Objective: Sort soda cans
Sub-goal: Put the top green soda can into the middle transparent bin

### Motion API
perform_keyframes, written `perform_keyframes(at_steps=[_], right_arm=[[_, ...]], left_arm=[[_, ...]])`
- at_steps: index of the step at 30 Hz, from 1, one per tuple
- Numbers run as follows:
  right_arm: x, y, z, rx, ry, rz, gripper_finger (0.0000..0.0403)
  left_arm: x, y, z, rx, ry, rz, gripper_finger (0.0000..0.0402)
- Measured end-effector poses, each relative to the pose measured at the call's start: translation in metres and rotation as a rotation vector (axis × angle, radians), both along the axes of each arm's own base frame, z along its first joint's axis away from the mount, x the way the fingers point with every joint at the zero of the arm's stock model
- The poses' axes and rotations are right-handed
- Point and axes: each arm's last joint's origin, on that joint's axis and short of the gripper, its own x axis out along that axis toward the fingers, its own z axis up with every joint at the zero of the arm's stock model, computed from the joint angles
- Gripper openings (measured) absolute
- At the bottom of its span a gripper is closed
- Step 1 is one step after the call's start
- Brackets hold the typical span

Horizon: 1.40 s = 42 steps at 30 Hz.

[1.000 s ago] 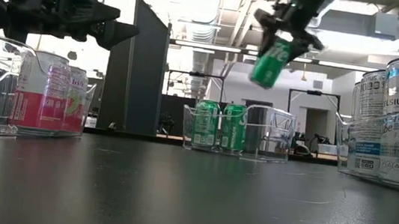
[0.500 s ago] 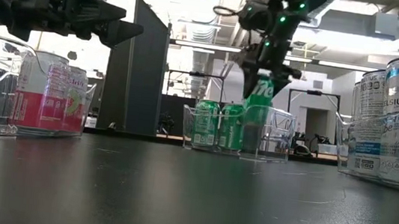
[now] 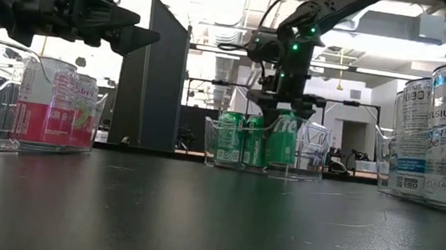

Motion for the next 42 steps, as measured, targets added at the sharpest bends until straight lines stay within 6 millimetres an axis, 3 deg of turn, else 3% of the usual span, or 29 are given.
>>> perform_keyframes(at_steps=[8,19,31,42], right_arm=[[0.0,-0.002,-0.001,-0.003,-0.004,-0.015,0.0324],[0.0,-0.001,-0.001,-0.001,0.002,-0.012,0.0372],[0.002,0.004,-0.001,-0.035,0.03,0.017,0.0377],[0.012,0.011,0.025,-0.1,0.039,0.072,0.0378]], left_arm=[[0.0,0.0,0.0,0.0,0.001,0.0,0.0316],[0.0,0.0,0.0,-0.003,0.003,0.0,0.0316],[0.0,0.0,0.0,-0.002,-0.001,0.0,0.0316],[0.0,0.001,0.001,-0.001,-0.01,0.023,0.0316]])
